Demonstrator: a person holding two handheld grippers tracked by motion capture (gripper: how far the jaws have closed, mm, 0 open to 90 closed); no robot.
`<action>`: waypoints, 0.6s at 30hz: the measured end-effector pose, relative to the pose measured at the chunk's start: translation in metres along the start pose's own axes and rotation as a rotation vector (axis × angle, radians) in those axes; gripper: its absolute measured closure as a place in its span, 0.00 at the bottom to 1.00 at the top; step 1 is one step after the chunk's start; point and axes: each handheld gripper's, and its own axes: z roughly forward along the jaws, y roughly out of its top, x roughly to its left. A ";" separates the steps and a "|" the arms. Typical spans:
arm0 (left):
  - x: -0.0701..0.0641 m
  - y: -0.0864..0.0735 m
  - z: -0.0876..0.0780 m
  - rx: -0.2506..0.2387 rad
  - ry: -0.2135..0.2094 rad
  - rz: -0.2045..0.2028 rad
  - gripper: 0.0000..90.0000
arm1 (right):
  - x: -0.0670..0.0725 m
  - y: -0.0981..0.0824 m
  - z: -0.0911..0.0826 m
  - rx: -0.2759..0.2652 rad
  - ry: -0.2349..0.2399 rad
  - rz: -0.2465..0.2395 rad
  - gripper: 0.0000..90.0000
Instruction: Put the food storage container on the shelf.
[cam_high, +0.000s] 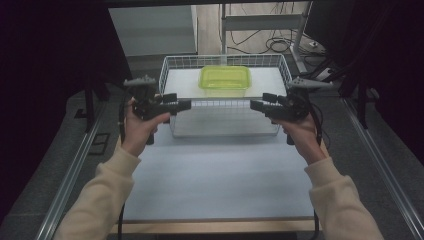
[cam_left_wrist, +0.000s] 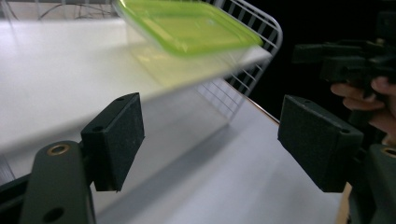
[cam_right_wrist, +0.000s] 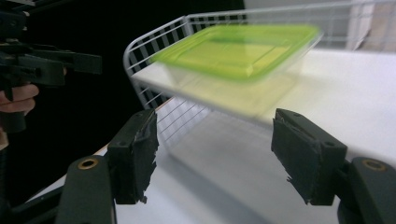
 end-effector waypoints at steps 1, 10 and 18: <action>-0.004 -0.010 -0.003 0.005 -0.003 0.013 0.25 | 0.003 -0.006 -0.004 -0.001 0.010 -0.003 0.35; -0.018 -0.092 -0.009 0.073 0.012 0.066 0.25 | 0.019 -0.070 -0.031 0.024 0.066 -0.012 0.34; -0.012 -0.115 -0.005 0.102 0.023 0.045 0.25 | 0.009 -0.110 -0.034 0.066 0.036 0.013 0.33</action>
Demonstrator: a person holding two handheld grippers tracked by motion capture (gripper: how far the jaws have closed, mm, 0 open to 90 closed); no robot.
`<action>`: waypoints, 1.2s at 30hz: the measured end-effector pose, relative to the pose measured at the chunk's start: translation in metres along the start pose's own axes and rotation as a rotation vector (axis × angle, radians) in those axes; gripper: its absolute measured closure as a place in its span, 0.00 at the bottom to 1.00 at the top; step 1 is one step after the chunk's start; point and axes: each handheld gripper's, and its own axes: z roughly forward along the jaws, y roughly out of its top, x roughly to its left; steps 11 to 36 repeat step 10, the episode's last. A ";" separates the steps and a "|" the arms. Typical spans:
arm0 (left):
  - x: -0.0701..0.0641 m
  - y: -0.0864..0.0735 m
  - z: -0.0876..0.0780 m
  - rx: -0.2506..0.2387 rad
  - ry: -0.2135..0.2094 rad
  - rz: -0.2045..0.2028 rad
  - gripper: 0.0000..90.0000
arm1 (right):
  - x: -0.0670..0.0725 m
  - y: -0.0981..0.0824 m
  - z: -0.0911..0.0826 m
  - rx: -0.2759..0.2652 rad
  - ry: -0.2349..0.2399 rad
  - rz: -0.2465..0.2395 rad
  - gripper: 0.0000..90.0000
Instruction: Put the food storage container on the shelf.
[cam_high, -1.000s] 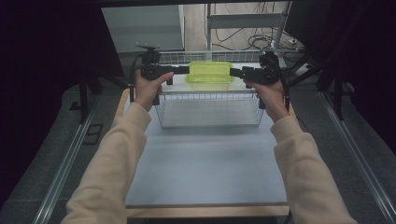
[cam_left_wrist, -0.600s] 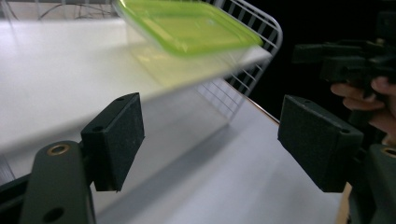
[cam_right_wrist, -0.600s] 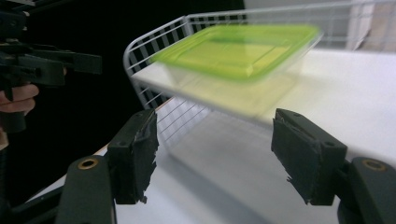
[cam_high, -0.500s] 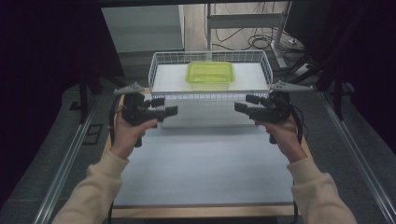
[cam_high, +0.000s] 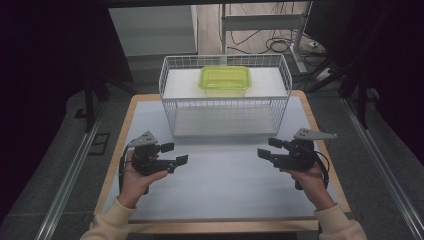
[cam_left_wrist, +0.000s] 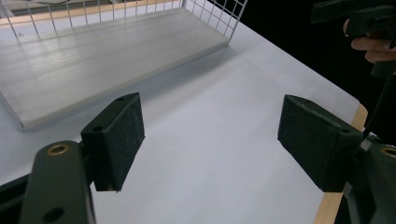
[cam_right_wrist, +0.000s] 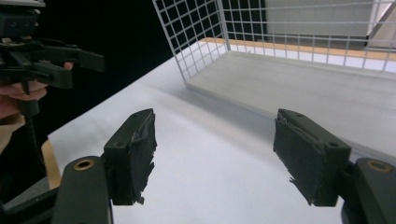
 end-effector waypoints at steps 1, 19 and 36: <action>0.000 -0.001 0.000 0.001 0.000 -0.003 0.25 | -0.001 -0.001 0.000 0.001 -0.004 -0.002 0.32; 0.003 -0.012 0.004 0.017 -0.015 -0.024 0.25 | 0.002 -0.008 -0.002 0.005 -0.037 -0.047 0.28; 0.003 -0.012 0.004 0.017 -0.015 -0.024 0.25 | 0.002 -0.008 -0.002 0.005 -0.037 -0.047 0.28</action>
